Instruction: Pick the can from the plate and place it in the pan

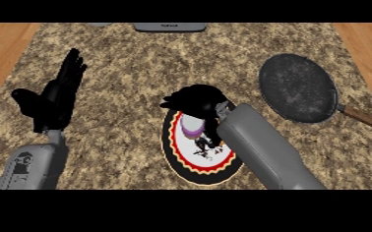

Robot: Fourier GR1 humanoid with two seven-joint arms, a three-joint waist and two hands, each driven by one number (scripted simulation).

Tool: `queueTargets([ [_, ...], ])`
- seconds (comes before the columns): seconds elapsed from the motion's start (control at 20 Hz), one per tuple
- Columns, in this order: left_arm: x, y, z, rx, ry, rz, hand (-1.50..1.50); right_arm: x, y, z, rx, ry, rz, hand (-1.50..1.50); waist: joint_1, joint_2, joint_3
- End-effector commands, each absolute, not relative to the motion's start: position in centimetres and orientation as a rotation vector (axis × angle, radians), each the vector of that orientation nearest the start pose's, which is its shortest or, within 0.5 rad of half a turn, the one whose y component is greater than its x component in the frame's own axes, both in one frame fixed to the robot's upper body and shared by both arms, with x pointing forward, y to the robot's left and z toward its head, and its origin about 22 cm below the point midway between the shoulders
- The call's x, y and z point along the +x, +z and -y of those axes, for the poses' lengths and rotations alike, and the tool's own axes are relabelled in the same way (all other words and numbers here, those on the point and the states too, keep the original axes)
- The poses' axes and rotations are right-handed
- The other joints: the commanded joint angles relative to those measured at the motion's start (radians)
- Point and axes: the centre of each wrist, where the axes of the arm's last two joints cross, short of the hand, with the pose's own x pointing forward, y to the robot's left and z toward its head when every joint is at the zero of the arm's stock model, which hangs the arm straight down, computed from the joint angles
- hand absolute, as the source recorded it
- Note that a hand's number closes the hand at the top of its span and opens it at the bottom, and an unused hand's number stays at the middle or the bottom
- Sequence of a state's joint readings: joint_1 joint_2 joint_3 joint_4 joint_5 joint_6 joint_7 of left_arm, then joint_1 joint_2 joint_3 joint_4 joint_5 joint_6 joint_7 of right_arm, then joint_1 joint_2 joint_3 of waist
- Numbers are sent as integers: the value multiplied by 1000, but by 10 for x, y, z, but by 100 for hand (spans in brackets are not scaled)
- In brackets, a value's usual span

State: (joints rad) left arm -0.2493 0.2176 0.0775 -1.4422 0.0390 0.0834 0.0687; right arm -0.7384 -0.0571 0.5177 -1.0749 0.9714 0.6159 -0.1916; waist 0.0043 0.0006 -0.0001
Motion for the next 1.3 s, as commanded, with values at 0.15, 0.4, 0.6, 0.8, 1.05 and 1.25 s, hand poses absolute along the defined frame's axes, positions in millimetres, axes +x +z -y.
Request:
queueTargets([
  [0.15, 299, 45, -272, 196, -45, 1605, 0, 353, 66, 31, -197, 2115, 1218, -150, 9, 1, 0],
  [0.4, 297, 55, -283, 218, -62, 1618, 0, 351, 31, 49, -187, 2127, 1172, -150, 2, 0, 0],
  [0.6, 296, 50, -274, 199, -49, 1619, 0, 355, 36, 51, -150, 2146, 1158, -150, 1, -1, 0],
  [0.8, 291, 65, -288, 195, -68, 1642, 0, 333, 18, 35, -70, 2227, 1246, 150, 14, 0, 0],
  [1.05, 287, 49, -272, 194, -39, 1615, 0, 353, 19, 53, -81, 2240, 1253, 150, 4, 0, 0],
  [1.25, 295, 45, -273, 199, -48, 1614, 0, 342, 2, 71, -324, 1837, 1066, 150, -4, -6, 0],
])
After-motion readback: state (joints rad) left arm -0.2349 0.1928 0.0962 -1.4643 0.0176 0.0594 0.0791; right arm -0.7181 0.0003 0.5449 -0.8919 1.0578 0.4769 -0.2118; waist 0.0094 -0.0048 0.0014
